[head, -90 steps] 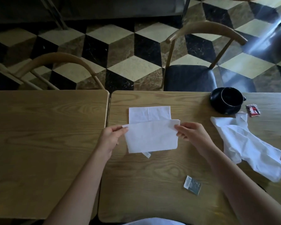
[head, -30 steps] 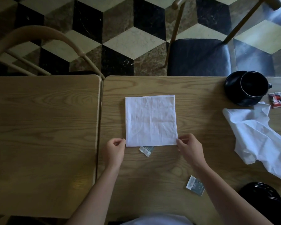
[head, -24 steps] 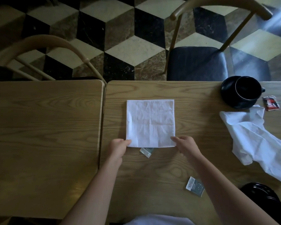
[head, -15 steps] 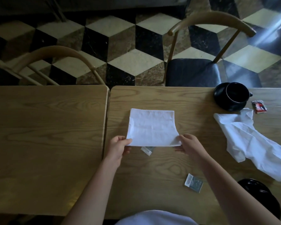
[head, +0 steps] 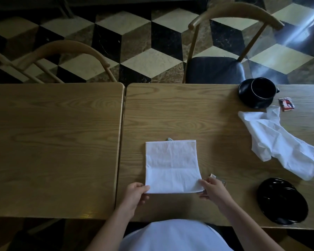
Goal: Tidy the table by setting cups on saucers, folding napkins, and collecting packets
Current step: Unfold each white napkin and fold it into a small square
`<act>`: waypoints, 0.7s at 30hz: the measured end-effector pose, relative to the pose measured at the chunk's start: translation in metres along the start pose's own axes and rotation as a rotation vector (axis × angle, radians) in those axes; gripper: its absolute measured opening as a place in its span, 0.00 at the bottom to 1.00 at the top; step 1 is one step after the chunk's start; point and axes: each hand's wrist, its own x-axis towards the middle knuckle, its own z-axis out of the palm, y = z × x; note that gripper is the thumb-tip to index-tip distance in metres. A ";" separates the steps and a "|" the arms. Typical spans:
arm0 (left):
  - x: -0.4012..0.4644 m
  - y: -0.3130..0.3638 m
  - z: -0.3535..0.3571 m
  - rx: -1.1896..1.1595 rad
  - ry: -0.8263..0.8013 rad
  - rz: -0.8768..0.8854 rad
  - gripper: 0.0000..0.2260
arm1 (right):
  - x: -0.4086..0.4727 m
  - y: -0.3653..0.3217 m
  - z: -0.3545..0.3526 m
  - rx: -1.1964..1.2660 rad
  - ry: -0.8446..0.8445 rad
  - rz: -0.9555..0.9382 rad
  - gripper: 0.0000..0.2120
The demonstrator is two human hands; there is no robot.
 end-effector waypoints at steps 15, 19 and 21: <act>0.020 0.118 0.011 -0.185 -0.024 0.016 0.07 | 0.028 -0.105 -0.008 0.351 -0.058 0.115 0.07; 0.036 0.136 0.016 -0.212 -0.062 -0.029 0.07 | 0.048 -0.124 -0.008 0.406 -0.058 0.190 0.07; 0.044 0.140 0.017 -0.239 -0.095 -0.058 0.06 | 0.059 -0.131 -0.007 0.404 -0.060 0.232 0.07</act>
